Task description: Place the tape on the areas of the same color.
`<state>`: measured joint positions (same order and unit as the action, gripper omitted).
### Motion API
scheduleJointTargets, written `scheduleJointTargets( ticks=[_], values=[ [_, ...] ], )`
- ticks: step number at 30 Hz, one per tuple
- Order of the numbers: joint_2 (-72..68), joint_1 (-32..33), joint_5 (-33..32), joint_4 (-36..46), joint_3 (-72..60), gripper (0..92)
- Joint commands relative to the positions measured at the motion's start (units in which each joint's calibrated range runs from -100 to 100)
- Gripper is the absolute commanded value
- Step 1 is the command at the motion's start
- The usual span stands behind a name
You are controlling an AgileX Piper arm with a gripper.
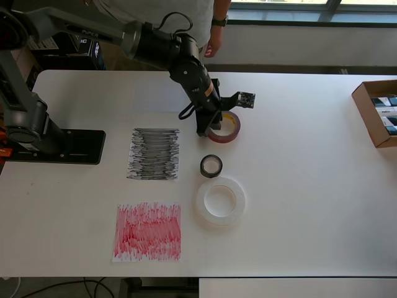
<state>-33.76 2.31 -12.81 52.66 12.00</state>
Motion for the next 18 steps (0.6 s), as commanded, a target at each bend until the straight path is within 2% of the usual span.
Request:
scheduleJointTargets(
  ticks=[1,6,18],
  values=[
    [-1.1,0.1,-2.3,-0.5,0.0,42.0],
    [-2.4,0.1,-2.8,-0.5,0.4,47.6],
    [-4.4,0.1,-2.2,-0.5,0.0,53.1]
  ],
)
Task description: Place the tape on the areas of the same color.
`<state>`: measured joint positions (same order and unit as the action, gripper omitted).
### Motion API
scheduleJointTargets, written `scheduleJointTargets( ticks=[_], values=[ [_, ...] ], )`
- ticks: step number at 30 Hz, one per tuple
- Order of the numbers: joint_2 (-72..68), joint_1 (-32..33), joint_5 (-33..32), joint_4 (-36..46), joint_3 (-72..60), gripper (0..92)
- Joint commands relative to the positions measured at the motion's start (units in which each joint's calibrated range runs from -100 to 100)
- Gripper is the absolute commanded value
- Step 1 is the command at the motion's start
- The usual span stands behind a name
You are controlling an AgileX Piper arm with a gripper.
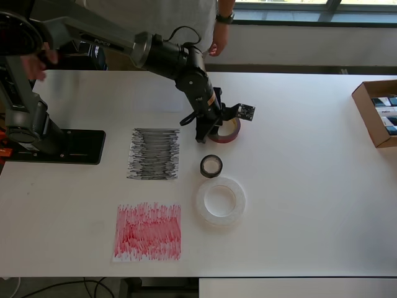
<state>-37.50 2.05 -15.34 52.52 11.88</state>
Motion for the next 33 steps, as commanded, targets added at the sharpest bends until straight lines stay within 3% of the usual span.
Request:
scheduleJointTargets(
  ticks=[1,33],
  values=[
    [-0.7,0.3,0.1,-0.4,0.1,53.1],
    [-5.2,0.3,-0.5,-1.1,0.1,52.8]
  ],
)
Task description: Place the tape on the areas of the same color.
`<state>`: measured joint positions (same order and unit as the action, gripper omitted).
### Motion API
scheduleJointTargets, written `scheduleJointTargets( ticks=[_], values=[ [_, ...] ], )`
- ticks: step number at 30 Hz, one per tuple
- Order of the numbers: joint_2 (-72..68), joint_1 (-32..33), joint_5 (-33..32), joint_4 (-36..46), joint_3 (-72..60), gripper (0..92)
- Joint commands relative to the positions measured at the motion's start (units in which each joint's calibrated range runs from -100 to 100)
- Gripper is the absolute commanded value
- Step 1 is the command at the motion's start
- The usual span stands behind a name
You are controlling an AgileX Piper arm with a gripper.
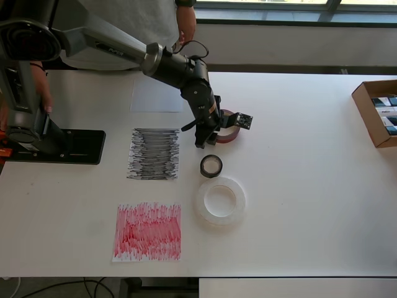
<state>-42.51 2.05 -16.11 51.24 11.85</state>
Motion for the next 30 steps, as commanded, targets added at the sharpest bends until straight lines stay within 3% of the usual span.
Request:
scheduleJointTargets(
  ticks=[1,18,21,27,30],
  values=[
    [-0.2,0.3,0.2,0.2,0.1,52.8],
    [-2.0,0.3,0.3,0.6,0.1,52.2],
    [-1.8,0.3,0.4,0.7,0.1,41.8],
    [-0.6,0.2,1.1,0.8,0.0,0.0],
    [1.7,0.2,3.0,0.8,0.2,2.2]
  ],
)
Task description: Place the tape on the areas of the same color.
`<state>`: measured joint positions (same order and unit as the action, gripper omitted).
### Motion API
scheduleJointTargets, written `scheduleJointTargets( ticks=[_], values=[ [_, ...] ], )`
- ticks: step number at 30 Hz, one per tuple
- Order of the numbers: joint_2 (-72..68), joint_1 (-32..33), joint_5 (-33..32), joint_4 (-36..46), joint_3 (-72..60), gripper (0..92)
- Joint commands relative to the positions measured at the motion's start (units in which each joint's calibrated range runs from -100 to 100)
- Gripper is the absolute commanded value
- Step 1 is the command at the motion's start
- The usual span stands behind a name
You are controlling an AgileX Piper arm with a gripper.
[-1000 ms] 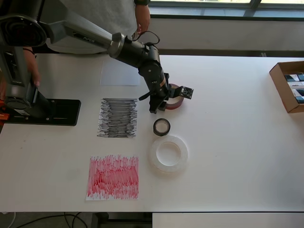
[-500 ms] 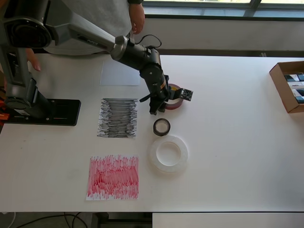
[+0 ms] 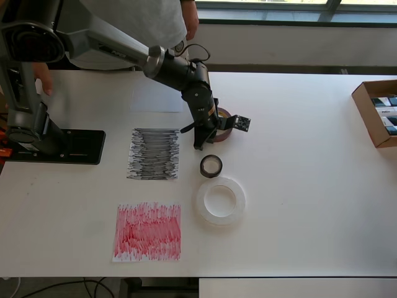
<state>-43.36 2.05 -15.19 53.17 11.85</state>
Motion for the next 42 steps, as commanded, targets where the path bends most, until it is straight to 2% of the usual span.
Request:
scheduleJointTargets(
  ticks=[1,6,11,14,17,23,31,42],
  values=[
    [3.5,0.2,2.7,-1.1,0.2,0.8],
    [10.2,0.6,2.7,-0.6,1.2,0.0],
    [19.1,1.0,2.8,5.1,3.7,0.0],
    [25.2,0.2,2.9,6.7,8.4,0.0],
    [31.5,-2.3,5.7,6.2,15.7,0.0],
    [41.4,-11.8,14.9,5.8,29.2,0.0],
    [43.5,-25.8,25.7,-1.2,33.2,0.0],
    [34.6,-38.3,30.3,-3.4,28.4,0.0]
  ],
)
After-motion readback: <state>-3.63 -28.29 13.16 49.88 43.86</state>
